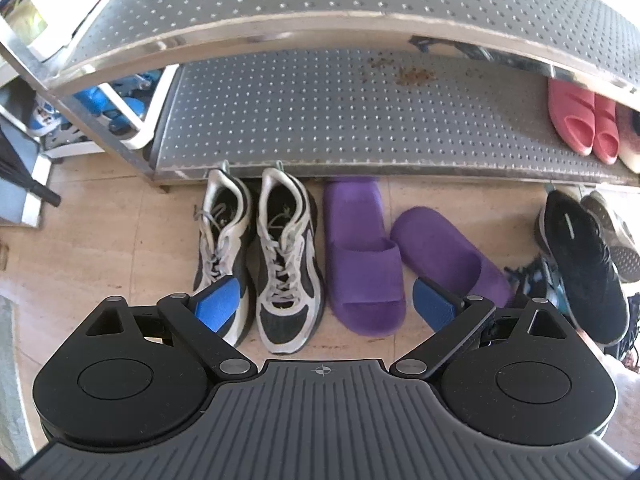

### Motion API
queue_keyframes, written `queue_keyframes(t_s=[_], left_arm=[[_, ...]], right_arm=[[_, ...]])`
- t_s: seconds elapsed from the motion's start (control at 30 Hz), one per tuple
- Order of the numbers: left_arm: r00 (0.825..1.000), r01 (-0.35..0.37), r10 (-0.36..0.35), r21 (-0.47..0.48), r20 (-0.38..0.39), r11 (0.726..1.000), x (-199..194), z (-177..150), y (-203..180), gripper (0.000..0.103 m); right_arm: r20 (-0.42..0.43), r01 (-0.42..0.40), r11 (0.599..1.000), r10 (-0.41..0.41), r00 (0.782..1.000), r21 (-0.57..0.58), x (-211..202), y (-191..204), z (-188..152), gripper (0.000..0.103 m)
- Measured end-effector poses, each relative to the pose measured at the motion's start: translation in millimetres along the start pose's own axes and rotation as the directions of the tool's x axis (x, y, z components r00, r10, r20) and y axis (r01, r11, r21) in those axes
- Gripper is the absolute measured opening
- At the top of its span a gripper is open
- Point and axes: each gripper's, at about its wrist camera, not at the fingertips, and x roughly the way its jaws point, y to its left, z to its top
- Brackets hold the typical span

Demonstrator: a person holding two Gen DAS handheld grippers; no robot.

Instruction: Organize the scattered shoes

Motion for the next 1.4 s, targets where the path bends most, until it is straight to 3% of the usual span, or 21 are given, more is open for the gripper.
queue_keyframes(t_s=[0.07,0.17,0.2,0.27,0.33,0.4,0.57,0.67,0.83,0.9,0.97,1.0,1.07,1.13,1.27,1.37,1.4], left_arm=[[1.000,-0.002,0.002,-0.001,0.001,1.000,0,1,0,0.097],[1.000,-0.003,0.003,-0.013,0.005,1.000,-1,2,2,0.097],[1.000,0.000,0.000,-0.020,0.002,1.000,-1,2,2,0.097],[1.000,0.008,-0.008,-0.032,-0.002,0.999,0,3,3,0.097],[1.000,0.014,-0.014,-0.043,-0.007,0.999,0,3,3,0.097],[1.000,0.015,-0.015,-0.035,-0.008,0.999,-1,2,1,0.097],[1.000,0.017,-0.018,-0.029,-0.010,0.999,0,4,0,0.097],[1.000,0.013,-0.013,-0.037,-0.011,0.999,1,5,2,0.097],[1.000,0.013,-0.013,-0.036,-0.008,0.999,-1,6,3,0.097],[1.000,0.012,-0.012,-0.046,0.000,0.999,-4,6,3,0.097],[1.000,0.013,-0.013,-0.052,0.005,0.999,-6,5,3,0.097],[1.000,0.015,-0.015,-0.049,0.006,0.999,-7,5,2,0.097],[1.000,0.018,-0.018,-0.039,0.005,0.999,-8,3,-1,0.097],[1.000,0.020,-0.019,-0.034,0.005,0.999,-9,2,-2,0.097],[1.000,0.013,-0.013,-0.034,0.005,0.999,-8,2,0,0.097],[1.000,0.009,-0.009,-0.045,0.002,0.999,-7,4,2,0.097],[1.000,0.010,-0.010,-0.046,0.001,0.999,-6,4,3,0.097]], right_arm=[[-0.038,-0.020,0.996,0.023,0.999,0.087,15,-3,3,0.099],[-0.021,-0.086,0.958,0.095,0.995,0.273,15,-16,4,0.095],[-0.006,-0.125,0.920,0.137,0.991,0.372,14,-24,3,0.094],[0.059,-0.214,0.755,0.227,0.972,0.619,10,-45,-1,0.094],[0.083,-0.230,0.687,0.240,0.967,0.690,10,-53,2,0.094],[0.087,-0.227,0.683,0.233,0.969,0.694,11,-56,12,0.094],[0.112,-0.238,0.726,0.219,0.969,0.645,10,-60,41,0.095],[0.063,-0.187,0.757,0.190,0.980,0.625,18,-58,56,0.096],[0.032,-0.234,0.715,0.285,0.958,0.659,20,-69,44,0.098],[0.033,-0.238,0.724,0.285,0.958,0.647,15,-70,39,0.098],[0.027,-0.201,0.753,0.236,0.971,0.627,5,-67,29,0.092],[0.001,-0.170,0.770,0.215,0.977,0.616,4,-63,25,0.080],[-0.070,-0.104,0.808,0.177,0.982,0.580,8,-57,19,0.075],[-0.106,-0.093,0.815,0.186,0.977,0.572,16,-54,14,0.076],[0.009,-0.221,0.687,0.298,0.955,0.692,22,-61,4,0.089],[0.075,-0.275,0.631,0.324,0.943,0.725,28,-57,5,0.086],[0.100,-0.318,0.607,0.365,0.926,0.728,30,-55,8,0.074]])
